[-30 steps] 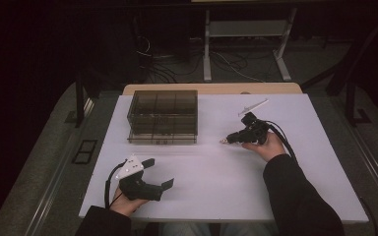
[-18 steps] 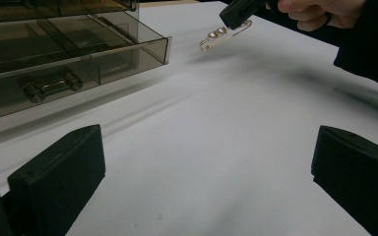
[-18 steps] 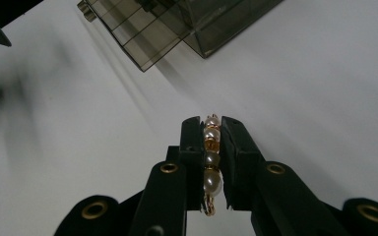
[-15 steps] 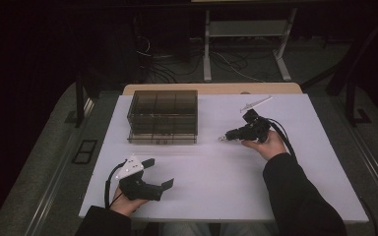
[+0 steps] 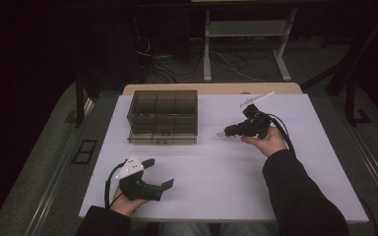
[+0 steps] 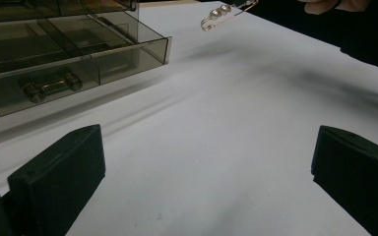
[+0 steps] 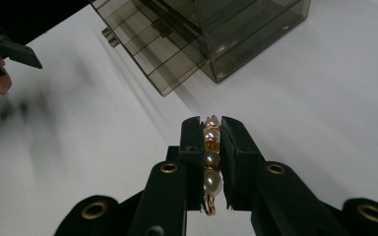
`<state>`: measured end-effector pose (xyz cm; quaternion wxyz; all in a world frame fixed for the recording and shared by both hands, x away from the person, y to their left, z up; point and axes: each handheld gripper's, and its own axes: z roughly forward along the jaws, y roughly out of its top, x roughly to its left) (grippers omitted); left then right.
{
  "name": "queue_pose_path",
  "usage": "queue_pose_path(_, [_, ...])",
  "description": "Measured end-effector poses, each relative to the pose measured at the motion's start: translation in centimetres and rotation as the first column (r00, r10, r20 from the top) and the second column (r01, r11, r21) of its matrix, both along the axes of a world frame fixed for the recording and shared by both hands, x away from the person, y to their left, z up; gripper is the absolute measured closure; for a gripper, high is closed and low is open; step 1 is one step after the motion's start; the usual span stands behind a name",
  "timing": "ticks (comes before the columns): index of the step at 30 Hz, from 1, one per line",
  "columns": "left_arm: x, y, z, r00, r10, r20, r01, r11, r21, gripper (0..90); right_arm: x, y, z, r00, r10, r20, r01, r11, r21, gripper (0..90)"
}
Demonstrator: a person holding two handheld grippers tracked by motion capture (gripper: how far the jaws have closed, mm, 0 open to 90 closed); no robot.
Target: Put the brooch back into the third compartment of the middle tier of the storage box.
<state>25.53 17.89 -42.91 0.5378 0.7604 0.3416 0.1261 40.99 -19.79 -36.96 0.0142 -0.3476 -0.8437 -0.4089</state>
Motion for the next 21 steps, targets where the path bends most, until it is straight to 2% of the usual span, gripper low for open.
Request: queue_pose_path(21, [0.0, 0.0, 0.0, 1.0, 0.001, 0.001, -0.001, 1.0, 0.0, 0.0, 0.1, 0.9, 2.2, 0.9996, 0.01, 0.026, -0.01, 1.0, 0.017, 79.7])
